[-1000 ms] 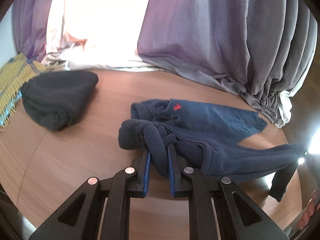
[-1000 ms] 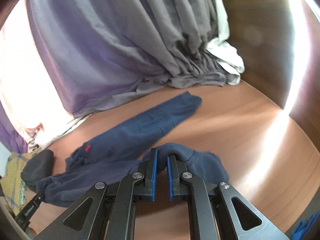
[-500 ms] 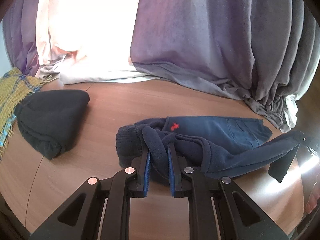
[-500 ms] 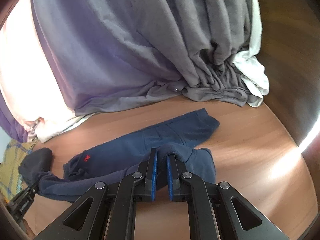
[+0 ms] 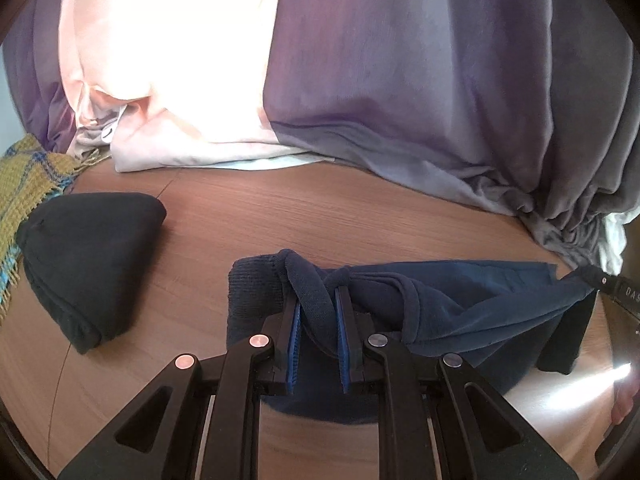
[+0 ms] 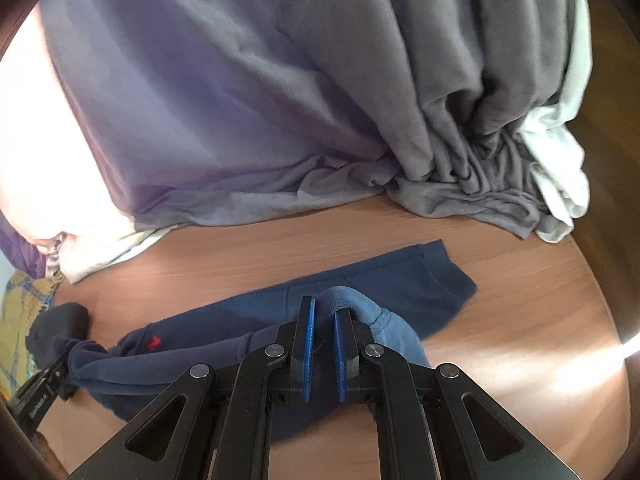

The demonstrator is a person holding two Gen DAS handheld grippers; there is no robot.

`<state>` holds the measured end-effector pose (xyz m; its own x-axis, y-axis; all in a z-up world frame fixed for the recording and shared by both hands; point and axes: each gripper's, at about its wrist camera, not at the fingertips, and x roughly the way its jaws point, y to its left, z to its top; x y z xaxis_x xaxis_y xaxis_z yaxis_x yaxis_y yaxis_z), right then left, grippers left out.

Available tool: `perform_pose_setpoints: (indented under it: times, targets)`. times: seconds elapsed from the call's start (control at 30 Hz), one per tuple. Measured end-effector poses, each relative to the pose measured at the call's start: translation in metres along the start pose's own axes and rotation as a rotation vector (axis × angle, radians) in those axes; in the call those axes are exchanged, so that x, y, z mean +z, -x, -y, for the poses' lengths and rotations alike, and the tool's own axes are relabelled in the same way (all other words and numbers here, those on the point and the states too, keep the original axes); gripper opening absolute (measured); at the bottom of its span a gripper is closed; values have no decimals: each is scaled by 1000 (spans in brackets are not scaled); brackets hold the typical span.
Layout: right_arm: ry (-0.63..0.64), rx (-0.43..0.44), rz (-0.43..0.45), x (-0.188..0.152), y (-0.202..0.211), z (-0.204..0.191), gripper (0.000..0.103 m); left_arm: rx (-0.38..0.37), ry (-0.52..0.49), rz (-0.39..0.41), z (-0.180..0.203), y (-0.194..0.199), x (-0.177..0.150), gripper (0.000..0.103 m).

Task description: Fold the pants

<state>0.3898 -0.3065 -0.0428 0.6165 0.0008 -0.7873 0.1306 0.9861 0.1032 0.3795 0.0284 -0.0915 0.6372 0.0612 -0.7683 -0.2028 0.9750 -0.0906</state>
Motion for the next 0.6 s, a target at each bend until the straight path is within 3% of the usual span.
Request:
perform_pose_setpoints:
  times: [0.6]
  targets:
    - [31, -29, -196, 24, -127, -7, 9, 47, -17, -118, -1, -85, 18, 22]
